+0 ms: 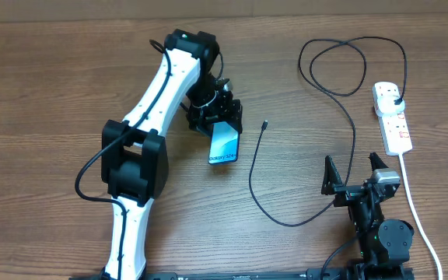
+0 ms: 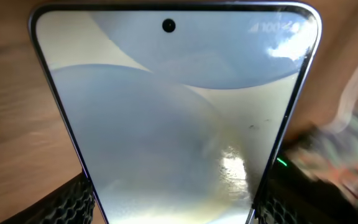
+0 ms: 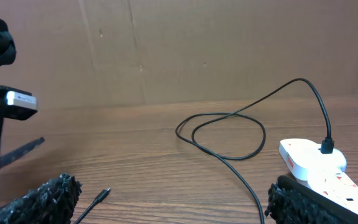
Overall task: Plug charger to phone and switch on socket
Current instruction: 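Lift the phone with the left gripper and tilt it upright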
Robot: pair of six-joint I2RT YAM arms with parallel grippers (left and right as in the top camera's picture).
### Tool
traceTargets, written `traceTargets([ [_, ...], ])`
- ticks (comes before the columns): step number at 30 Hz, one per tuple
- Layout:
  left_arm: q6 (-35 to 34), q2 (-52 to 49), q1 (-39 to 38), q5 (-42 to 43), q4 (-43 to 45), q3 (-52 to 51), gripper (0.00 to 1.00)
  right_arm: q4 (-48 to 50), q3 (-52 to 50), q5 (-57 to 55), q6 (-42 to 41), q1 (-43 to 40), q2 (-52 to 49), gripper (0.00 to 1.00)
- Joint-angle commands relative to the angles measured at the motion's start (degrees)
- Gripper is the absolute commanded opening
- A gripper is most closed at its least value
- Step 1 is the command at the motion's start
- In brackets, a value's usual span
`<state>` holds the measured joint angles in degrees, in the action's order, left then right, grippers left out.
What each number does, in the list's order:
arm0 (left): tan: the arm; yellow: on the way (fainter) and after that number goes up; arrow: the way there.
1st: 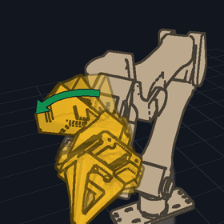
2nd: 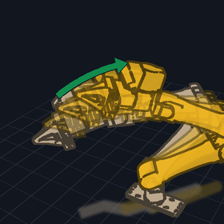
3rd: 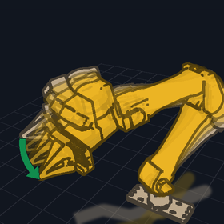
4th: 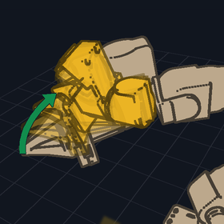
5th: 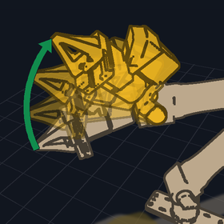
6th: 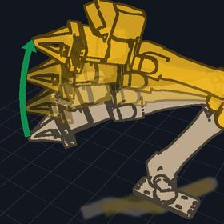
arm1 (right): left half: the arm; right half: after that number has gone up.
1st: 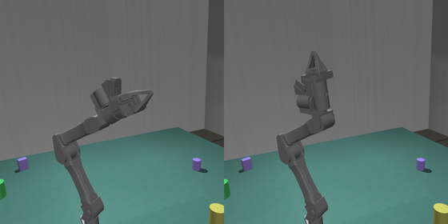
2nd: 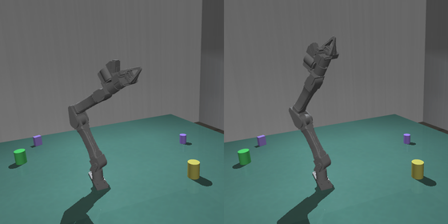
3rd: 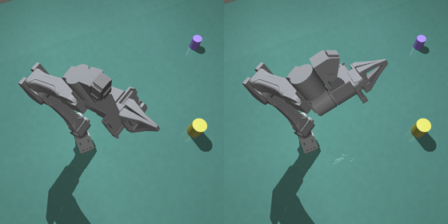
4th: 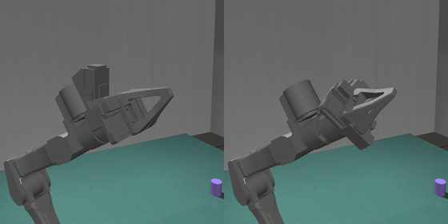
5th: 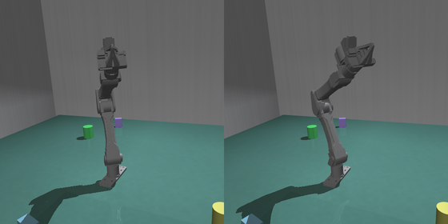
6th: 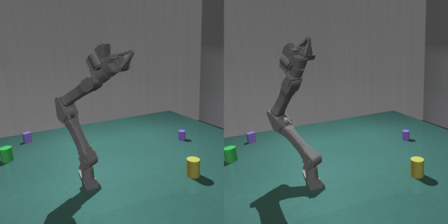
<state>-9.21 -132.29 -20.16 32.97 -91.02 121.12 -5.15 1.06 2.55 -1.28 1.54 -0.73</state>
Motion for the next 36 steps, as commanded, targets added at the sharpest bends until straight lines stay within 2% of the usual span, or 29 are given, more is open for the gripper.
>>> traceTargets([
  [1, 6.5, 0.1, 1.7, 15.1, -1.3, 1.6, 0.72, 0.3, -0.6, -0.3, 0.3, -0.1, 0.5, 1.0],
  [11, 6.5, 0.1, 6.8, 34.5, -5.8, 1.6, 0.71, 0.3, -0.6, -0.3, 0.3, -0.1, 0.5, 1.0],
  [15, 6.4, 0.1, 8.2, 39.2, -5.8, 1.6, 0.72, 0.3, -0.6, -0.3, 0.3, -0.1, 0.5, 1.0],
  [26, 3.6, 0.1, 8.7, 56.8, -5.8, 1.6, 0.69, 0.3, -0.6, -0.3, 0.3, -0.1, 0.5, 1.0],
  [36, -4.3, 0.1, 8.7, 57.7, -5.8, 1.6, 0.68, 0.3, -0.6, -0.3, 0.3, -0.1, 0.5, 1.0],
])
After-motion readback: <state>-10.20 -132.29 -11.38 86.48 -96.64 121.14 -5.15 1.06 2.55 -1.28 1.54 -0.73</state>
